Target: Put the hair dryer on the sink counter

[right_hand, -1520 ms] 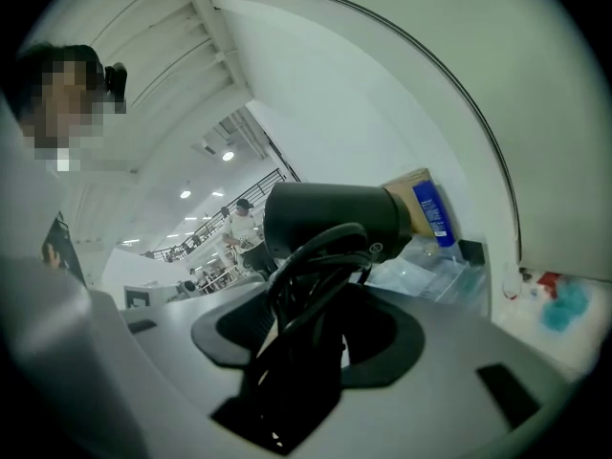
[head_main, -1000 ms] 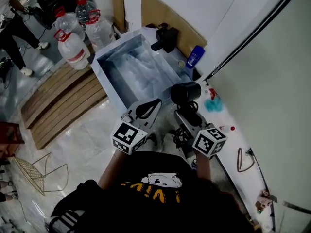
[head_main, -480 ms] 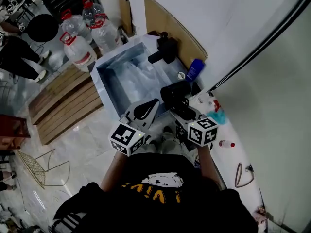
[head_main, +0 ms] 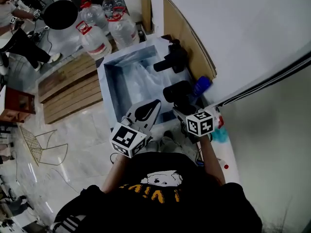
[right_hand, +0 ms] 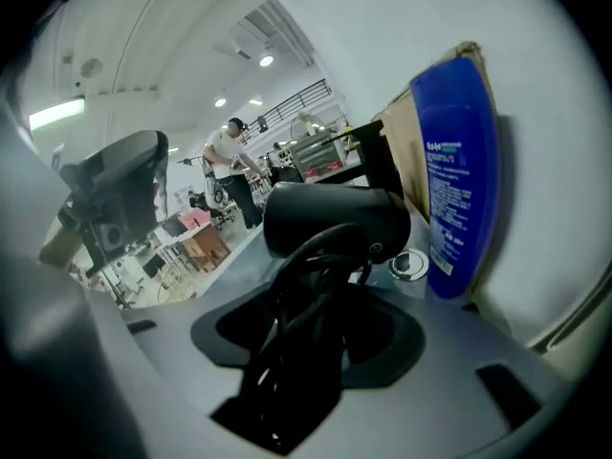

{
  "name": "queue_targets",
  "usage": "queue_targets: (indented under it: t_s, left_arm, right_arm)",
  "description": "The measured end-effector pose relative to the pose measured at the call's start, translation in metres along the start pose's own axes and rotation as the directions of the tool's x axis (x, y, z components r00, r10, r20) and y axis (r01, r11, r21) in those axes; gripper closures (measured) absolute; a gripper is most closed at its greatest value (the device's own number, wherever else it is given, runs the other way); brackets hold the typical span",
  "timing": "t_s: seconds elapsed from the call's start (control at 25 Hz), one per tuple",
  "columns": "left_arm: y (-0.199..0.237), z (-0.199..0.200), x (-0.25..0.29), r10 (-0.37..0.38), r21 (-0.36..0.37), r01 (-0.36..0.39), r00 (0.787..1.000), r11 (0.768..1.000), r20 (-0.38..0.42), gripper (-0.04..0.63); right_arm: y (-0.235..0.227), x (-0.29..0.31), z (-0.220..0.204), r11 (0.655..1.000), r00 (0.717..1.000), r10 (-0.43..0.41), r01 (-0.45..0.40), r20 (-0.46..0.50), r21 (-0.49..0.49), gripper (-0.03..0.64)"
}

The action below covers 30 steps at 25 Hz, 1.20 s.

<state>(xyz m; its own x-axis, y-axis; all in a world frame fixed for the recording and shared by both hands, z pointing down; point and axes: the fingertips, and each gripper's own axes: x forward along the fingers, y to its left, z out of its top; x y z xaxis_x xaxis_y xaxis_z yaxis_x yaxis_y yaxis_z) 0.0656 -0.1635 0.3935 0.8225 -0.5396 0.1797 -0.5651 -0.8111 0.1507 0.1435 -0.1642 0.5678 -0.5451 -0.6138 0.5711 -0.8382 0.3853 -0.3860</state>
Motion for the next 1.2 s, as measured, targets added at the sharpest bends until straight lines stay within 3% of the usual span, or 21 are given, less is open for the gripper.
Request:
queue_targets:
  t_s: [0.12,0.28,0.56,1.2]
  left_arm:
    - [0.005,-0.002,0.002,0.043,-0.003,-0.043,0.999,0.999,-0.014,0.586]
    - [0.011,-0.006,0.007,0.092,-0.015,-0.092,0.995,0.996,-0.026,0.586]
    - [0.010,-0.008,0.010,0.125,-0.012,-0.126,0.991,0.992,-0.039,0.586]
    - [0.019,-0.005,0.023,0.125,-0.004,-0.125,0.991,0.992,-0.039,0.586]
  right_arm:
    - [-0.014,0.016,-0.001,0.999,0.999,0.000,-0.002,-0.044,-0.040,0.410]
    - [-0.026,0.036,-0.004,1.000,0.998,0.001,-0.002,-0.065,-0.022,0.410]
    - [-0.046,0.049,0.003,0.994,0.993,-0.067,0.059,-0.093,-0.087,0.408]
    - [-0.060,0.059,0.006,0.962,0.969,-0.207,0.177,-0.132,-0.209,0.385]
